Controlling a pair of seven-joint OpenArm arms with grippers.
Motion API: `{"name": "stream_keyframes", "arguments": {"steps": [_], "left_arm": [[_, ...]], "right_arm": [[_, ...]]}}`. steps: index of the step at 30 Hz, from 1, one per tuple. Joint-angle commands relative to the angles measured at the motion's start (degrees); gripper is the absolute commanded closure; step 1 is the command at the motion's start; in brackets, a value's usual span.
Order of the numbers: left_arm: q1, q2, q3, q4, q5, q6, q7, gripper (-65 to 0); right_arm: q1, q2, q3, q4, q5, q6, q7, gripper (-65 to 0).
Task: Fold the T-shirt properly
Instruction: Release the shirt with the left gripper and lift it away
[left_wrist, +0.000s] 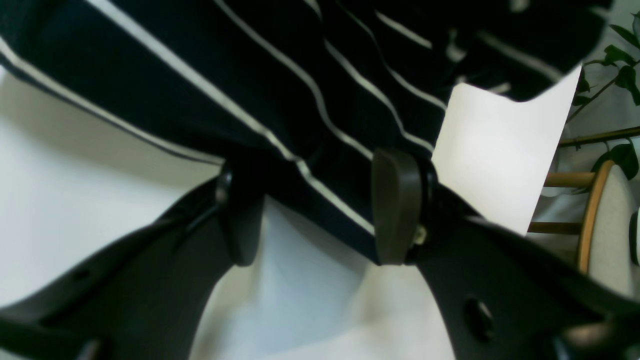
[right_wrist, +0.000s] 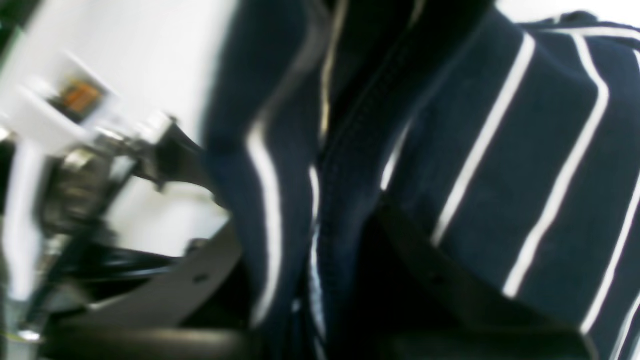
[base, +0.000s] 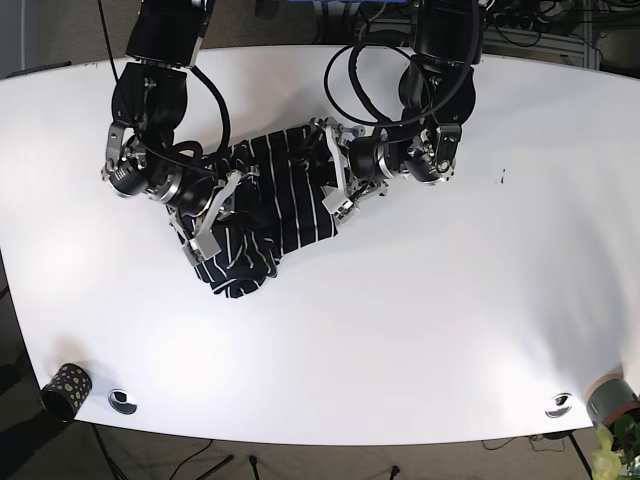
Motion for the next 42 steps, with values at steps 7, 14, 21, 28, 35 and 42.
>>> {"name": "stream_keyframes", "arguments": {"steps": [7,14,21,28,35,42], "left_arm": [[-0.2,0.1,0.0,0.8,1.3,0.0,2.0,-31.1],[0.1,0.4,-3.1,7.9,1.2,0.0,2.1,-31.1],[2.8,-1.3,-7.9,18.5,1.3,0.0,2.4,-31.1],[4.3,-8.2,-9.5,21.8,1.3,0.0,2.4,-31.1],[5.0,-10.9,-9.2,21.8,1.5,0.0,2.4,-31.1],[2.6,-10.9,-8.6,21.8,1.6,0.0,2.4,-31.1]], "right_arm": [[1.9,1.0,-5.3,1.3,-7.5,0.36,1.8,-39.0],[0.0,2.8,-5.3,7.2,-1.9,0.36,1.7,-46.0],[-1.9,4.9,-2.1,9.5,6.4,0.36,1.6,-46.0],[-3.4,4.2,-3.1,9.3,6.4,0.36,1.6,-46.0],[-3.5,2.2,-3.0,8.8,6.3,0.36,1.6,-46.0],[-4.4,3.3,-3.0,3.6,6.3,0.36,1.7,-39.8]]}}
